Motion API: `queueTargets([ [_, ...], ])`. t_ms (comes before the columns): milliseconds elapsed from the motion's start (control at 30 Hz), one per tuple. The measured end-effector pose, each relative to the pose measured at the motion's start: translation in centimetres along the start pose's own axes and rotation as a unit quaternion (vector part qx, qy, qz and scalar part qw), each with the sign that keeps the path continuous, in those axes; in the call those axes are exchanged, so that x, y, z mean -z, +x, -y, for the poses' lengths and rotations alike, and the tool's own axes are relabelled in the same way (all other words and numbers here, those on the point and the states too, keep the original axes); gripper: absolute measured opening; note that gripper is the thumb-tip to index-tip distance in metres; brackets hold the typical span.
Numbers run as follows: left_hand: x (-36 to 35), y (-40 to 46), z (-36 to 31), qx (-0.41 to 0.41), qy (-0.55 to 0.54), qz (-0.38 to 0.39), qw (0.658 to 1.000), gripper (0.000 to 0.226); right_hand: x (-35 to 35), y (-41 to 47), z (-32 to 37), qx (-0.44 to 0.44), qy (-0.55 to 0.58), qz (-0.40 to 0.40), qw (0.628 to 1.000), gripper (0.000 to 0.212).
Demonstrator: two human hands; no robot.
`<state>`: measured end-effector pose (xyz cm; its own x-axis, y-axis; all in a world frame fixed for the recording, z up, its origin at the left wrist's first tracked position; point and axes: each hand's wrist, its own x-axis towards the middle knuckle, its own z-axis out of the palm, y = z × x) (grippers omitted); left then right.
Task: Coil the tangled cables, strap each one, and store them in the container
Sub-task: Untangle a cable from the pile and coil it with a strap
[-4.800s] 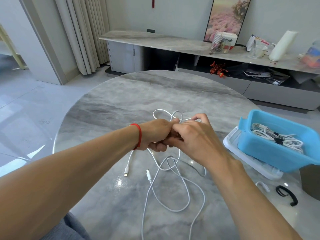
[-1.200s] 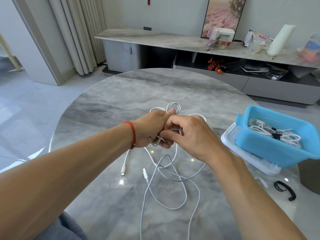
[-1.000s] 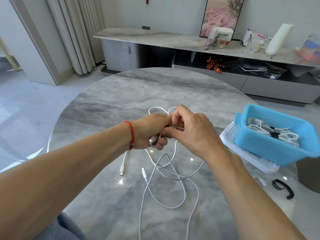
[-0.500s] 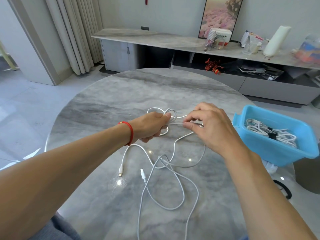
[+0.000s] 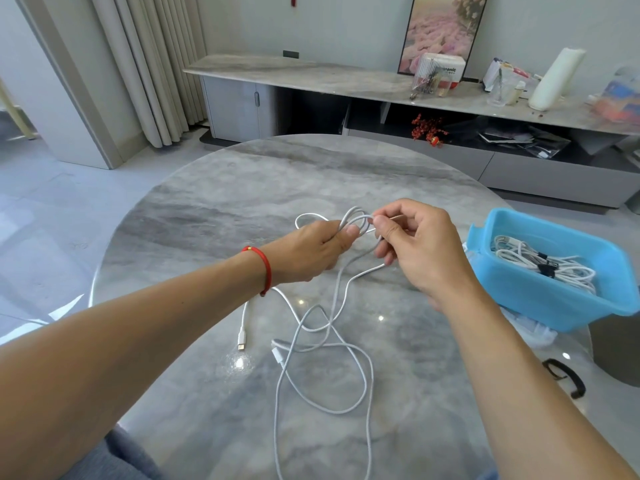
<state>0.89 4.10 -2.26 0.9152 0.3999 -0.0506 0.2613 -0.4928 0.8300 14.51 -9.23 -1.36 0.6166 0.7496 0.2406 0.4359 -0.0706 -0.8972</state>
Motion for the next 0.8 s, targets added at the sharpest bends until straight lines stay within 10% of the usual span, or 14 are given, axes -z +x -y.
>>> queueTargets([
  [467, -0.2, 0.1, 0.2, -0.083, 0.006, -0.068, 0.994, 0.029, -1.1, -0.2, 0.3, -0.012, 0.157, -0.032, 0.987, 0.007],
  [800, -0.1, -0.5, -1.1, -0.066, -0.084, 0.018, 0.994, 0.034, -0.9, -0.2, 0.5, 0.021, 0.166, -0.016, 0.986, 0.011],
])
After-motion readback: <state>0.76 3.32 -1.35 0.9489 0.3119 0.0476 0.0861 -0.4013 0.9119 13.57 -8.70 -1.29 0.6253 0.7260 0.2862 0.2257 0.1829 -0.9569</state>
